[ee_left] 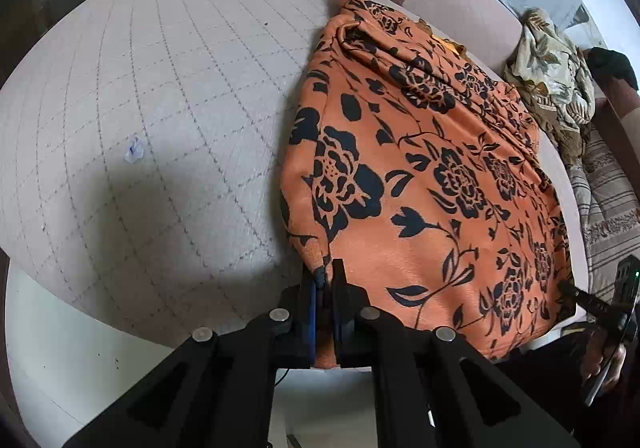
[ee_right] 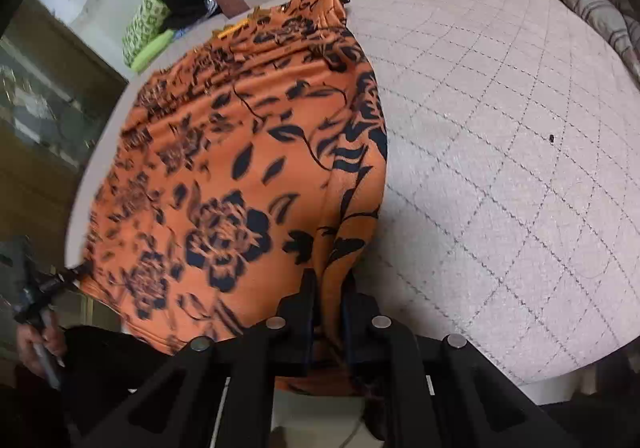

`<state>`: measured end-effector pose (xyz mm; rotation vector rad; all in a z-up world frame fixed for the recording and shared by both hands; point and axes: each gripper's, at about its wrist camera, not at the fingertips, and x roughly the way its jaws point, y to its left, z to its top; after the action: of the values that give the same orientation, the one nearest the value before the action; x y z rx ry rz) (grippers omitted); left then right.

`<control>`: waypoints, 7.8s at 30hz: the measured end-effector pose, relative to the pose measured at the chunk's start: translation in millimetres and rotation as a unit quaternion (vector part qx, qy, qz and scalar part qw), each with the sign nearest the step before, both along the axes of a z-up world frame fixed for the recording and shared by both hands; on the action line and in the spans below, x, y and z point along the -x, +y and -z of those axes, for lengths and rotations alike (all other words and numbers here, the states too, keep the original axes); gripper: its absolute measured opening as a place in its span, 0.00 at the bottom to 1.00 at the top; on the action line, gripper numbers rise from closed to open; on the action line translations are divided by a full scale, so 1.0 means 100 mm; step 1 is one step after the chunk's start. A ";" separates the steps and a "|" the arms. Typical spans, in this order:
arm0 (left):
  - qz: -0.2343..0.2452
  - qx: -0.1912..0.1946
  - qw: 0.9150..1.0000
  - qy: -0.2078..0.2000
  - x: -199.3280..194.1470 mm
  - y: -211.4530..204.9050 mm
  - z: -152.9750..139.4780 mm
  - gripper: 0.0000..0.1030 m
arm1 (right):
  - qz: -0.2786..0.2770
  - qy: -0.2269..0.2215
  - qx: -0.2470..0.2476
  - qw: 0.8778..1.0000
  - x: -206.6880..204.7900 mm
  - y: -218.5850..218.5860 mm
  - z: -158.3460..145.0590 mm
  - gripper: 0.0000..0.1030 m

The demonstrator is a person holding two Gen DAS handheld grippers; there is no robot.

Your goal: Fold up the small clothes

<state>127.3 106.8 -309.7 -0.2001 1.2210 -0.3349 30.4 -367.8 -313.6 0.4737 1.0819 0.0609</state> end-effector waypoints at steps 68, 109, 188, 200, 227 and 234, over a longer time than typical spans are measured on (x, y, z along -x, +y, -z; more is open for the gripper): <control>-0.161 -0.030 0.978 -0.126 -2.13 -0.54 -0.16 0.71 | 0.022 -0.133 0.073 0.988 -3.66 1.08 -0.97 0.38; -0.156 -0.124 0.967 -0.162 -1.89 -0.23 -0.45 0.81 | -0.020 -0.094 0.072 0.993 -3.45 1.53 -0.86 0.35; -0.232 0.071 0.969 -0.051 -1.69 -0.31 0.20 0.78 | -0.014 -0.122 -0.106 0.987 -2.15 0.74 -0.65 0.27; -0.204 0.042 0.971 -0.120 -1.79 -0.49 0.11 0.28 | -0.053 -0.038 -0.077 0.995 -2.64 1.19 0.06 0.23; -0.178 0.106 0.971 -0.123 -1.89 -0.54 0.21 0.34 | -0.079 -0.046 -0.133 0.987 -2.78 1.56 0.03 0.21; -0.171 0.120 0.969 -0.130 -1.90 -0.66 0.20 0.68 | -0.071 -0.036 -0.144 0.986 -2.79 1.49 0.17 0.21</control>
<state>317.8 40.8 -329.7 -0.5530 0.8649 -0.1980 309.1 -218.9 -330.1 0.6486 1.0393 0.3616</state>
